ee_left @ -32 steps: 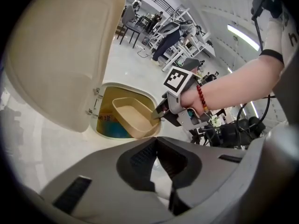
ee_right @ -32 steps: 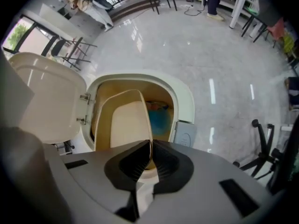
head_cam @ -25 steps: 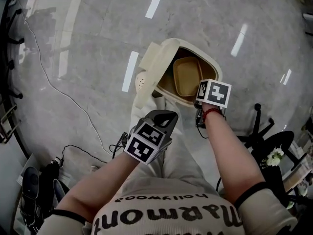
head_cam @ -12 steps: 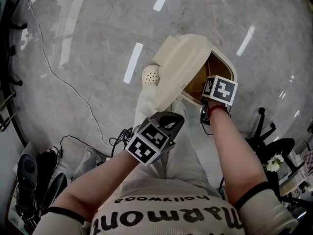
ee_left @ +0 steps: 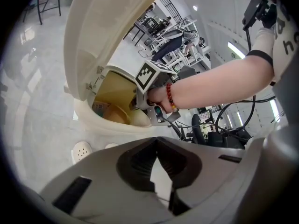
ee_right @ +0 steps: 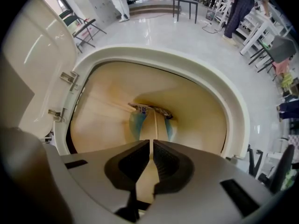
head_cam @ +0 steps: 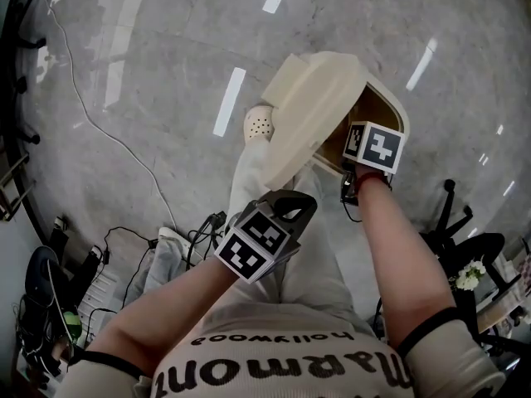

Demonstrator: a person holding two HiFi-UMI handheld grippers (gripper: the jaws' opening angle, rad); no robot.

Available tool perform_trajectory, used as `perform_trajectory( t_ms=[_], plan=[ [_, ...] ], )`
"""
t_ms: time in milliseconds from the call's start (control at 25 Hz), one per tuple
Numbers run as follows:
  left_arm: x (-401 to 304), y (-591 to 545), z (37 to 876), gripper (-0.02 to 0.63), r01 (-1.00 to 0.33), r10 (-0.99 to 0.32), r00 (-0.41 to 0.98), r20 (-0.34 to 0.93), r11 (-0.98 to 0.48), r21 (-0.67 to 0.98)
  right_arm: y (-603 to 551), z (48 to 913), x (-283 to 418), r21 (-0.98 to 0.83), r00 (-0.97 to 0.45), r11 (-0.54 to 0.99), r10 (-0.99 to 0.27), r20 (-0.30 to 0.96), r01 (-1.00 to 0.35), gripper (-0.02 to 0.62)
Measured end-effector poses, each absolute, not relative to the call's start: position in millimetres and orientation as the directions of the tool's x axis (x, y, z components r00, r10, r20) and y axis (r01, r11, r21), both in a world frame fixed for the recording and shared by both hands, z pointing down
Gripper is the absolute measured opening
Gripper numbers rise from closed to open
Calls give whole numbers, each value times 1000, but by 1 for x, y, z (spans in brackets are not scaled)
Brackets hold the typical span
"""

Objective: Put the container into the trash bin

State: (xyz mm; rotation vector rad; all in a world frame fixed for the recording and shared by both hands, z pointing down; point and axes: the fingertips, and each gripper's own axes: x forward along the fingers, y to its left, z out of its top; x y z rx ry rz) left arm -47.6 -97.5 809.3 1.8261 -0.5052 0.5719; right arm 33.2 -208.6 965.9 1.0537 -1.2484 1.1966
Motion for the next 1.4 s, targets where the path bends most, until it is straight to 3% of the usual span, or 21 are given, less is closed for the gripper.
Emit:
perform_trajectory(
  t_ms=[560,720,1080,1280,1400],
  plan=[
    [-60,-105,798,-9,-636,-72,756,651,-317,703,-210,937,36,-122,-121,29,39,992,-992,21],
    [-54,-113,777,-9,-644,-81,741,667,-367,671,-213,909,37,-146,-145,87,16,989,-986,21],
    [-45,-138,714,-9,-736,-264,669,695,-371,567,-203,818,58,-236,-248,105,-113,962,-966,2],
    [-41,-146,679,-10,-761,-273,613,742,-456,461,-193,765,83,-359,-355,18,-207,911,-933,2],
    [-36,-160,643,-9,-758,-340,619,708,-497,423,-184,733,96,-424,-405,-22,-251,879,-905,2]
  ],
)
